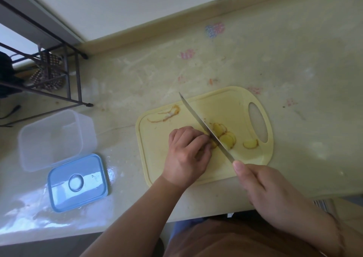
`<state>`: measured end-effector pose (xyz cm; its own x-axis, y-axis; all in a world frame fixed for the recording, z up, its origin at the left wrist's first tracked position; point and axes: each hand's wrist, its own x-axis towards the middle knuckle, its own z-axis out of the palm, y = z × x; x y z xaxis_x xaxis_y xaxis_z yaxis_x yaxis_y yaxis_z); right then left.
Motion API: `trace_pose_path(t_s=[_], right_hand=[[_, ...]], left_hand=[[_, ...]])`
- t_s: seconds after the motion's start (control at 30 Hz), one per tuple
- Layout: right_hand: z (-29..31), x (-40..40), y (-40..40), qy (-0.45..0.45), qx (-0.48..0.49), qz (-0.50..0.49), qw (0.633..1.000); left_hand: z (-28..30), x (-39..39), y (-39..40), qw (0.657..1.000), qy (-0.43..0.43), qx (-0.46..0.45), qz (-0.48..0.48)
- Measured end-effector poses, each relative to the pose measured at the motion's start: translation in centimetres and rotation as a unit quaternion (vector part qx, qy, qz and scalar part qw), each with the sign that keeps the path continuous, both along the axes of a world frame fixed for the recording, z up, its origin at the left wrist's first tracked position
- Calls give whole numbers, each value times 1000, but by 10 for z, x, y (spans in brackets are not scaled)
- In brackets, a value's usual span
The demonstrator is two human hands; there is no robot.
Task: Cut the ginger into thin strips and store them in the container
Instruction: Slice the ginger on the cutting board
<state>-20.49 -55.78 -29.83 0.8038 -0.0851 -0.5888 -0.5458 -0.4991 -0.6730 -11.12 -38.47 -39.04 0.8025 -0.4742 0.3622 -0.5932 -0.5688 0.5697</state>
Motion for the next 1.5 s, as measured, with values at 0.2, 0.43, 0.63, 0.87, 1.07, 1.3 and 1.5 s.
trace_pose_path(t_s=[0.2,0.43,0.63,0.87,1.07,1.3,1.5], right_hand=[[7,-2,-1,8,4,-7,1000],[6,-8,2,5,3,-18,1000],[10,-9,7,4,-1,-20,1000],[10,-8,9,-4,6,-26,1000],[2,-4,13,-10,6,-30,999],[-12,4,17,-23,13,-23,999],[-20,21,22,-21,16,-33,999]], left_hand=[[0,0,0,1000,2,2,-2],[0,1,0,1000,7,3,-5],[0,1,-1,1000,4,-3,-1],[1,1,-1,1000,0,-7,0],[0,1,-1,1000,1,-4,-3],[0,1,-2,1000,-3,-3,1],[-1,-1,-3,1000,-9,2,7]])
